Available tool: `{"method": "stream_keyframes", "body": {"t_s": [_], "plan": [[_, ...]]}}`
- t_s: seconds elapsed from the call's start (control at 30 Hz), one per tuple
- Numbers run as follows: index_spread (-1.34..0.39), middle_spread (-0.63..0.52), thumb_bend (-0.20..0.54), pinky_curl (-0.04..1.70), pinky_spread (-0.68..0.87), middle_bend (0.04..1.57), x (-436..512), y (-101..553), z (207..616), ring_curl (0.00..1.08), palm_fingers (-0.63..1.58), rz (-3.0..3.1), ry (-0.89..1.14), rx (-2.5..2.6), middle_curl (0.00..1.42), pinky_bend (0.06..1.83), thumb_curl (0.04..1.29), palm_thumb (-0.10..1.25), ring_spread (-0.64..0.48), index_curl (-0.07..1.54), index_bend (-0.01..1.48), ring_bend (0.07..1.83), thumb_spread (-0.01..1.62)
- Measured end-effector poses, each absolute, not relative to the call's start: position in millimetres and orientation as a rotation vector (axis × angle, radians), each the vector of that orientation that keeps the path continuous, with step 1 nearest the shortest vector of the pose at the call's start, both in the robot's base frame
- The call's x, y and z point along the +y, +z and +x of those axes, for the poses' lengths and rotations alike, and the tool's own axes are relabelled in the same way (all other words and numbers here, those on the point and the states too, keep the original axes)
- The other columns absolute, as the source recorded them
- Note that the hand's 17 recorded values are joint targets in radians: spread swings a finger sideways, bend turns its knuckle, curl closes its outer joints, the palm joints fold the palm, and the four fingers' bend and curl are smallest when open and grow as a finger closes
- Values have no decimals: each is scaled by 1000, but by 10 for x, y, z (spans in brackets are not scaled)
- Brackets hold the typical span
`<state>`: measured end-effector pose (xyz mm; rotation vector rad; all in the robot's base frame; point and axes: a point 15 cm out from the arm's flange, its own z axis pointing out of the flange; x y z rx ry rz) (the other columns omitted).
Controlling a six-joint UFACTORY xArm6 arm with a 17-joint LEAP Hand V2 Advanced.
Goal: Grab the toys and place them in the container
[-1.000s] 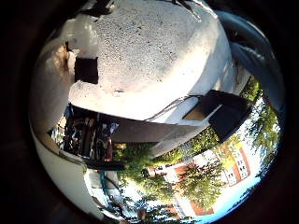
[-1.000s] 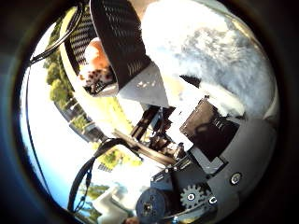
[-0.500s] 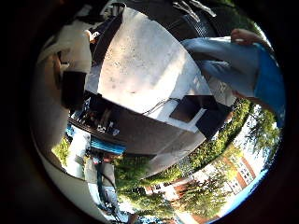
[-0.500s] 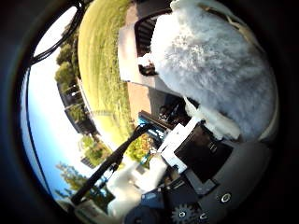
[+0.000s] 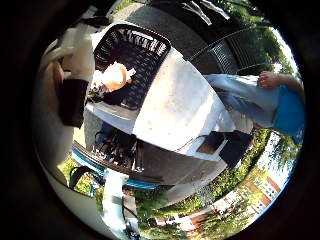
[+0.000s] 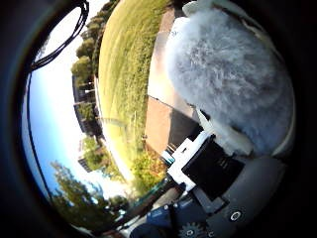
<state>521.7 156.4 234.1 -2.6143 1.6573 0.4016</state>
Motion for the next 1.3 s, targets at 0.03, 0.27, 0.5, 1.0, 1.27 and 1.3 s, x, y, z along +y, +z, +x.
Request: {"method": "stream_keyframes", "body": {"t_s": [0.03, 0.27, 0.5, 1.0, 1.27, 1.3], "plan": [[-778, -183, -19, 1024, 133, 1390, 1608, 2235, 5325, 776, 612, -2594, 379, 1678, 1033, 1513, 820, 879, -87, 1361, 692, 1673, 1143], [-758, -135, -20, 971, 187, 1302, 1879, 1601, 5732, 682, 706, -2534, 287, 1724, 944, 1399, 718, 860, -3, 1333, 655, 1527, 1192], [-619, -49, -40, 901, 309, 778, 2048, 1084, 5683, 593, -91, -2550, 326, 1766, 710, 1212, 637, 806, 154, 1126, 303, 1255, 1167], [-475, 146, -35, 561, 512, 195, 1991, 988, 5712, 286, -102, -2620, 261, 1733, 386, 820, 477, 718, 321, 517, 93, 615, 1091], [-439, 158, -30, 449, 501, 169, 1541, 2017, 5382, 270, -100, -2629, 341, 1791, 353, 614, 435, 713, 322, 388, 146, 497, 1101], [-434, 157, -29, 426, 491, 163, 1432, 2224, 5352, 269, -93, -2616, 331, 1796, 345, 570, 428, 714, 322, 371, 149, 478, 1105]]}}
